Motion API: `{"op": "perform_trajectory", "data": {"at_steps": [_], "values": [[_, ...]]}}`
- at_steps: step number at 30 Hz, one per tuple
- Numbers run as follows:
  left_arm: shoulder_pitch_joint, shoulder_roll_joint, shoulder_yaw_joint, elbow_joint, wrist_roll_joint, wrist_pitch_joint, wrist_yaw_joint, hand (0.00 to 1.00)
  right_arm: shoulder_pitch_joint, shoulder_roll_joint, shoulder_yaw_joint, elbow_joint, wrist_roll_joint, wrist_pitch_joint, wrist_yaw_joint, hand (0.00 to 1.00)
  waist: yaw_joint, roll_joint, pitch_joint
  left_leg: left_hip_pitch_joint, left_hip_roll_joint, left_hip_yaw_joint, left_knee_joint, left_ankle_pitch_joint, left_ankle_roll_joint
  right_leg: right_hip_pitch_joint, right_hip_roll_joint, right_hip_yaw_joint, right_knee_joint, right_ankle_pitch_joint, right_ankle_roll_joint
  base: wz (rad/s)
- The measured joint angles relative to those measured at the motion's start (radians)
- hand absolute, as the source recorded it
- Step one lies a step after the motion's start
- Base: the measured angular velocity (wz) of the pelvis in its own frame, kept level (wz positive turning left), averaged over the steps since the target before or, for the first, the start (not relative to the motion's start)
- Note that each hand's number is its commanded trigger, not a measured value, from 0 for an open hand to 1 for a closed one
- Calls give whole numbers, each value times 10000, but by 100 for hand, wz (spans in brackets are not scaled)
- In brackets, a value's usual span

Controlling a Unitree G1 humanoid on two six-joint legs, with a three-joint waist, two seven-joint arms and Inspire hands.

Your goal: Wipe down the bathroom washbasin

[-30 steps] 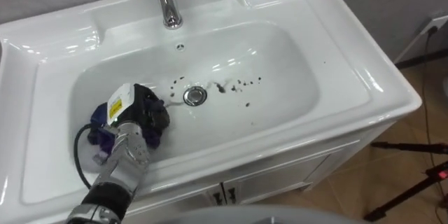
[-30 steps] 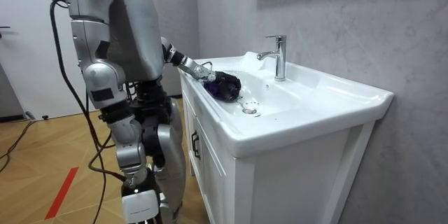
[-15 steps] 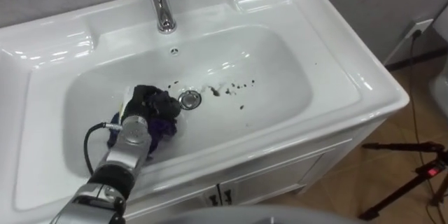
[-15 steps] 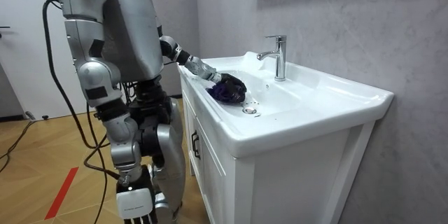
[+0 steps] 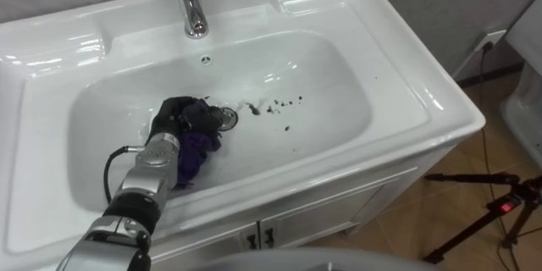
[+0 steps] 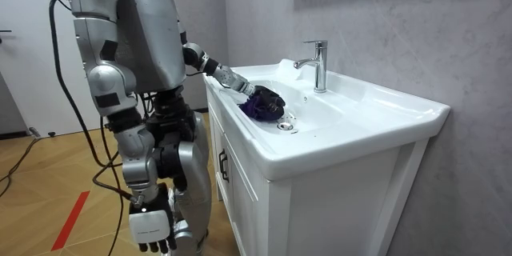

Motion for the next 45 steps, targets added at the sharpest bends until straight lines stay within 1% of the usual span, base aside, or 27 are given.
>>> {"op": "perform_trajectory", "data": {"at_steps": [2,4,5,7,8,11,13,15,16,17,18,19,21,22,23,24,27,28,29,30,31,32,33,35,38,43,45], "values": [[-8,-17,-4,1,-1,24,-26,100,-3,4,2,83,33,47,46,0,4,-42,-5,31,0,87,0,-10,16,0,8,76,0,19,12,-9],[-59,37,-4,9,-1,90,-84,100,0,24,2,159,247,115,80,0,-15,-128,-3,40,5,241,12,-12,19,-12,5,102,0,57,18,-11],[-148,59,3,18,-1,151,-136,100,-1,55,7,193,277,125,98,0,-19,-205,23,43,11,290,38,-12,19,-35,23,201,1,81,22,-13],[-274,66,151,55,5,232,-253,100,2,90,12,203,278,125,158,0,-2,-317,43,20,37,456,103,-29,39,-77,48,306,-3,142,25,-20],[-395,56,269,126,10,294,-322,100,7,91,12,206,295,131,199,0,17,-347,54,2,104,517,176,-145,68,-103,139,438,-18,170,32,-24],[-625,33,383,178,-6,447,-594,100,88,114,27,189,349,133,202,0,8,-432,55,-57,183,624,235,-319,100,-209,234,521,-17,271,48,-17],[-756,18,389,142,-141,571,-737,100,163,118,22,188,391,137,260,0,7,-452,48,-198,222,719,273,-409,125,-321,268,576,-34,357,63,-15],[-843,32,386,142,-412,620,-844,100,219,118,22,198,404,182,420,0,-59,-406,20,-391,302,754,479,-523,121,-389,331,661,-183,486,66,-14],[-970,37,382,143,-454,701,-906,100,200,119,23,267,525,195,462,0,-168,-450,-25,-553,343,748,648,-593,132,-446,343,653,-233,539,65,-4],[-1115,22,370,143,-490,811,-936,100,210,117,22,324,701,195,489,0,-288,-443,-29,-683,370,760,764,-635,142,-512,349,643,-297,596,65,0],[-1176,-4,359,143,-494,835,-943,100,206,118,24,343,753,185,495,0,-337,-446,-32,-716,383,760,817,-648,148,-549,349,639,-320,627,63,0],[-1303,-66,301,142,-493,841,-943,100,202,119,26,360,833,150,503,0,-504,-444,-31,-879,440,763,976,-707,162,-594,360,617,-335,700,68,-7],[-1489,-143,157,141,-492,864,-948,100,204,118,26,419,948,50,489,0,-623,-441,-27,-1014,485,796,1197,-798,155,-622,386,641,-327,724,66,-10],[-1606,-233,56,130,-471,865,-976,100,208,114,26,448,1011,-29,475,0,-716,-426,-16,-1047,544,868,1318,-895,161,-697,428,691,-310,725,66,-23],[-1725,-316,58,127,-418,865,-979,100,174,118,23,455,1050,-70,456,0,-727,-398,-17,-1073,625,1026,1406,-1005,133,-760,508,836,-247,727,64,-37],[-1820,-335,58,128,-357,865,-986,100,147,117,20,468,1049,-113,457,0,-794,-395,17,-1085,690,1116,1503,-1069,107,-772,573,963,-172,728,61,-37],[-1935,-353,54,115,-218,865,-1134,100,157,121,25,468,1092,-276,409,0,-873,-386,25,-1073,818,1290,1622,-1224,59,-769,689,1080,-168,737,46,-23],[-1964,-353,59,45,76,865,-1261,100,185,121,1,492,1091,-337,417,0,-1000,-426,25,-1077,833,1285,1645,-1238,49,-774,702,1078,-167,737,45,-4],[-1989,-311,61,-79,310,865,-1341,100,198,120,-5,498,1092,-363,419,0,-1086,-470,45,-1095,835,1284,1654,-1240,47,-800,704,1076,-171,737,45,-3],[-2021,-301,65,-215,435,865,-1353,100,234,121,-2,498,1092,-367,419,0,-1120,-498,30,-1171,832,1283,1678,-1242,47,-914,698,1078,-165,741,39,-3],[-2085,-304,63,-230,448,865,-1360,100,254,121,-2,496,1092,-369,420,0,-1120,-524,27,-1208,832,1282,1707,-1242,48,-942,694,1079,-167,746,31,-4],[-2192,-301,63,-229,483,866,-1366,100,287,121,-2,500,1090,-366,422,0,-1106,-589,64,-1249,834,1282,1752,-1243,50,-971,694,1089,-170,748,28,0],[-2248,-277,61,-228,493,866,-1368,100,353,122,0,499,1089,-366,426,0,-1105,-645,59,-1268,835,1282,1764,-1244,51,-1012,696,1096,-168,748,28,0],[-2303,-252,61,-230,503,866,-1371,100,403,121,-1,522,1077,-368,424,0,-1117,-709,18,-1332,834,1282,1787,-1245,53,-1100,702,1121,-174,749,28,0],[-2360,-164,73,-230,506,867,-1378,100,499,121,-6,538,1078,-370,418,0,-1138,-766,-8,-1367,839,1282,1831,-1255,67,-1092,704,1139,-176,752,29,-2],[-2379,-127,80,-251,504,872,-1380,100,587,121,-11,516,1091,-368,413,0,-1122,-763,-6,-1375,879,1282,1923,-1337,69,-1090,731,1157,-179,752,29,0],[-2381,-61,80,-274,484,885,-1380,100,607,121,-14,516,1092,-365,408,0,-1132,-766,-9,-1369,906,1280,1946,-1372,57,-1095,754,1156,-174,753,28,0]]}}
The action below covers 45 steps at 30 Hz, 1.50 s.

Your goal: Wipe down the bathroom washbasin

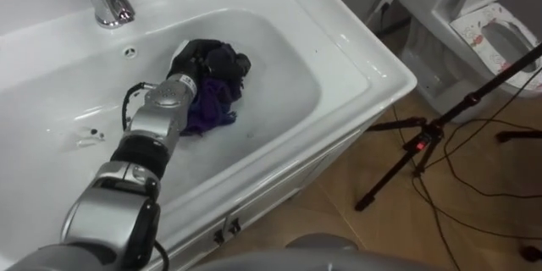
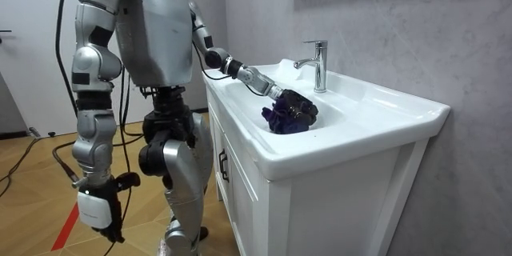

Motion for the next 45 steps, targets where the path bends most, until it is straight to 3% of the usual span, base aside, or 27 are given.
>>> {"op": "perform_trajectory", "data": {"at_steps": [7,13,21,26,31,35,38,45], "values": [[-29,325,13,-17,35,172,-25,100,70,1,0,5,4,8,-18,0,-22,-48,-3,13,83,-9,61,-31,-18,2,134,206,37,61,-67,-7],[-203,336,-12,-229,461,180,-113,100,420,13,12,-3,-2,-19,-12,0,-33,-313,46,-148,181,-1,260,-187,-57,10,199,216,0,73,-55,-1],[-209,428,-282,-590,2633,180,-150,100,776,72,40,-1,0,-120,386,0,-76,-383,16,-227,425,-19,643,-366,-118,59,306,285,-15,127,-89,-1],[-206,599,-433,-608,4177,184,-195,100,790,71,26,-26,-7,-124,448,0,-60,-275,82,-149,623,44,760,-531,-216,189,501,364,-18,157,-139,-2],[-187,710,-784,-477,4041,220,-242,100,848,34,23,-19,-9,-114,457,0,-145,-114,77,-137,618,24,770,-534,-211,227,495,325,-21,169,-158,-1],[-129,688,-981,-477,4014,368,-376,100,950,35,21,3,-8,-90,442,0,-209,176,153,150,614,64,718,-544,-210,464,506,371,-21,168,-157,0],[-69,619,-980,-476,4011,371,-377,100,1007,36,20,1,-10,-90,389,0,-236,273,159,406,592,131,613,-542,-212,650,506,372,-32,164,-154,-4],[189,519,-974,-479,3835,377,-418,100,1076,34,-16,-24,-61,-83,364,0,-215,87,29,519,559,171,584,-519,-224,794,481,352,-166,140,-164,-2]]}}
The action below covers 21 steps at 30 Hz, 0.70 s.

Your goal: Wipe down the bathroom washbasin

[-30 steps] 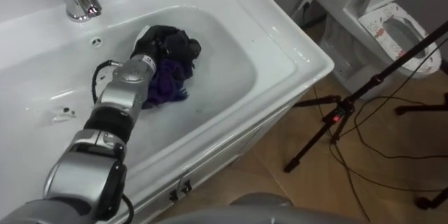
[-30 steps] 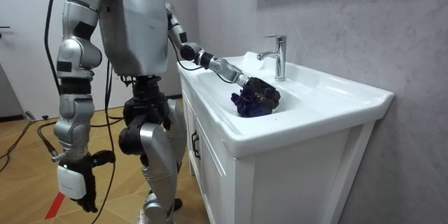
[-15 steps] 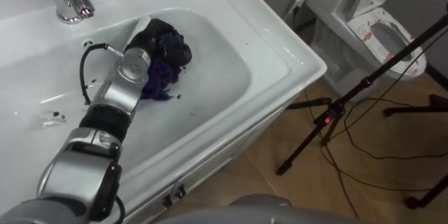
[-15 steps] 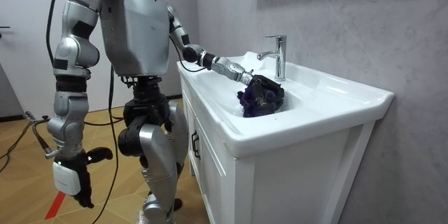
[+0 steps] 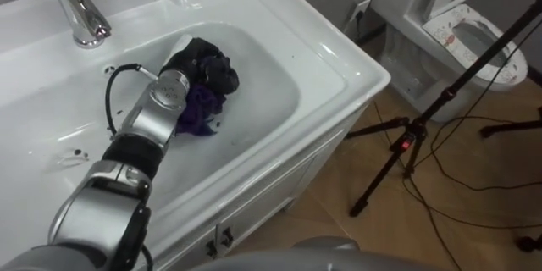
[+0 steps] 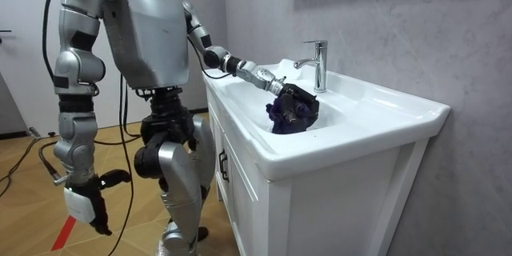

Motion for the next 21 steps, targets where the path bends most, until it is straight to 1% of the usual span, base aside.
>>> {"op": "perform_trajectory", "data": {"at_steps": [2,3,5,6,9,13,15,17,18,21], "values": [[35,4,-1,2,-3,67,-27,100,7,0,6,0,0,-1,5,0,18,-116,-68,-21,20,-3,40,-1,0,0,13,-5,-14,1,-2,0],[35,11,-1,5,-3,69,-27,100,8,0,6,0,0,-1,2,0,22,-118,-70,-34,30,-6,73,-2,0,0,11,-8,-15,2,-2,0],[35,44,0,86,-6,68,-26,100,4,1,14,3,0,-10,-5,0,24,-185,-111,-41,40,-22,131,-4,-1,9,0,-20,-6,3,-5,0],[36,46,-1,108,-6,69,-27,100,4,1,20,2,1,-10,-5,0,23,-198,-114,-36,40,-21,146,-4,-1,10,0,-24,0,4,-5,0],[38,48,-8,128,-252,69,-32,100,33,1,21,2,1,-7,12,0,31,-220,-101,-7,38,-23,130,-5,0,25,-4,-31,1,8,-3,0],[38,40,13,123,-1438,69,-41,100,14,1,0,-2,4,-20,85,0,26,-175,-68,21,26,-28,-3,-10,-3,6,6,-9,18,13,-10,0],[37,7,-13,122,-1864,65,-64,100,-68,-5,11,14,-17,-27,93,0,9,-157,-47,-3,33,-33,-10,-11,-4,-24,12,-22,23,26,-19,0],[35,-10,-58,120,-2158,4,-133,100,-147,-9,25,12,-71,-41,98,0,-12,-151,-44,-83,33,-56,3,-12,-6,-116,11,-43,61,27,-20,0],[35,-18,-94,120,-2189,-13,-180,100,-153,-14,26,13,-80,-45,102,0,-12,-148,-40,-114,34,-60,12,-12,-6,-137,10,-45,62,27,-21,0],[35,-162,-209,120,-2186,-45,-262,100,-173,-46,24,-3,-81,-183,196,0,-10,-134,-19,-243,32,-106,40,-12,-5,-224,-1,-90,62,28,-23,4]]}}
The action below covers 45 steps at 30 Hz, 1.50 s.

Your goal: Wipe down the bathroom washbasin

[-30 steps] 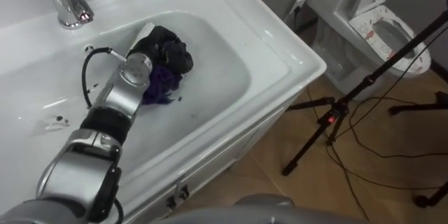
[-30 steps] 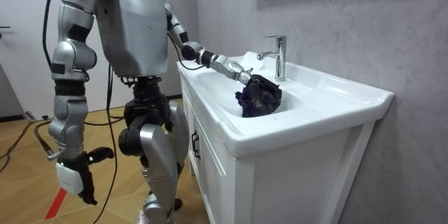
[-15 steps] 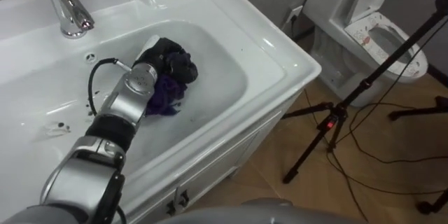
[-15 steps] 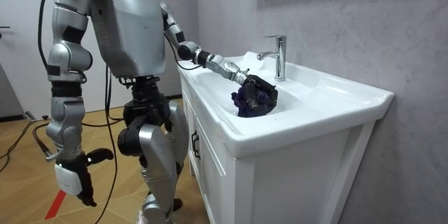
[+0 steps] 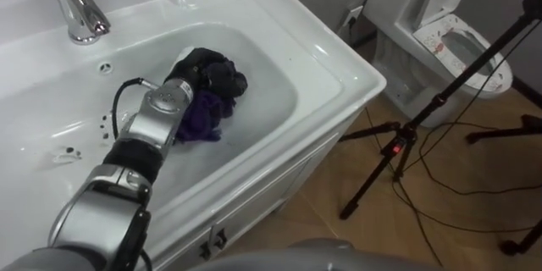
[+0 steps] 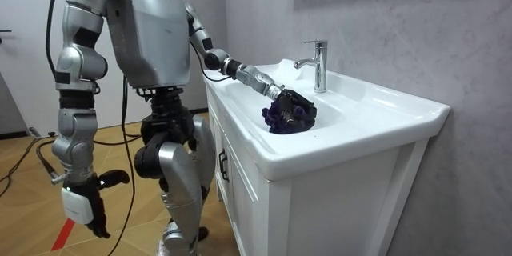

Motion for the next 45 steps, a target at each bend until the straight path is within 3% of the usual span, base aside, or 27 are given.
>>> {"op": "perform_trajectory", "data": {"at_steps": [4,9,12,15,18,20,23,27,31,33,36,38,42,43,45], "values": [[-2,-117,-13,-14,6,-154,-8,100,-51,-5,1,-2,3,-268,28,0,-1,68,52,-296,3,-72,93,0,2,-232,-19,-71,12,0,0,3],[-1,-161,-15,-35,106,-207,-8,100,-81,-19,-6,-9,-2,-279,103,0,0,128,119,-337,1,-81,57,4,0,-255,-11,-67,-50,-1,-1,0],[0,-165,-40,-60,620,-208,-7,100,-125,-20,-13,-14,5,-262,207,0,10,56,130,-304,-15,-99,60,7,2,-235,-20,-69,-55,-2,-1,0],[2,-64,-170,369,1468,-324,-7,100,-306,-15,-2,52,3,-265,225,0,18,-156,137,-229,-55,-180,26,18,16,-162,-47,-77,-59,-3,0,1],[26,39,-164,692,2055,-548,-6,100,-308,-17,-96,77,-4,-236,205,0,165,-313,64,-254,-57,-198,69,19,18,-153,-39,-72,-70,-3,1,2],[63,137,-79,862,2442,-778,-4,100,-330,-16,-316,81,-33,-248,208,0,197,-336,58,-264,-54,-200,106,18,19,-142,-13,-68,-76,-2,1,0],[349,162,158,926,3245,-1147,-1,100,-328,-16,-391,5,-296,-252,194,0,356,-255,27,-237,-57,-217,93,18,19,-115,20,-78,-84,-3,2,2],[469,177,274,1062,4368,-1281,52,100,-183,-23,-389,-317,-300,-256,181,0,620,-122,28,-121,-52,-205,43,17,18,-18,20,-72,-93,-2,1,0],[705,192,923,1067,5802,-1399,99,100,-241,-41,-602,-342,-353,-262,179,0,866,44,8,-124,-59,-198,50,18,17,-17,29,-69,-88,-2,1,0],[852,339,1094,1075,6097,-1456,221,100,-315,-110,-634,-451,-384,-251,118,0,993,153,9,-123,-83,-238,40,19,21,-27,6,-89,-64,-2,2,0],[952,474,1542,1321,6838,-1469,906,100,-526,-189,-722,-368,-437,-247,-205,0,1183,303,17,-88,-307,-393,-251,184,101,-46,-151,-222,-70,-16,29,12],[990,618,1608,1613,7165,-1523,1273,100,-663,-291,-786,-367,-437,-255,-306,0,1197,377,56,-93,-379,-425,-354,250,125,-63,-202,-239,-87,-11,55,8],[1135,658,1599,1626,7921,-1522,1660,100,-834,-360,-864,-332,-437,-270,-608,0,1176,548,26,-120,-422,-457,-464,322,117,-130,-226,-262,-88,-13,56,1],[1124,660,1604,1630,8105,-1524,1723,100,-897,-360,-898,-319,-445,-263,-642,0,1179,678,-47,-130,-469,-450,-584,398,114,-233,-235,-224,-78,-11,54,-8],[1123,659,1603,1680,8164,-1528,1865,100,-949,-379,-1099,-283,-468,-257,-783,0,1163,737,-50,-133,-543,-481,-761,501,126,-283,-258,-207,-92,8,44,-6]]}}
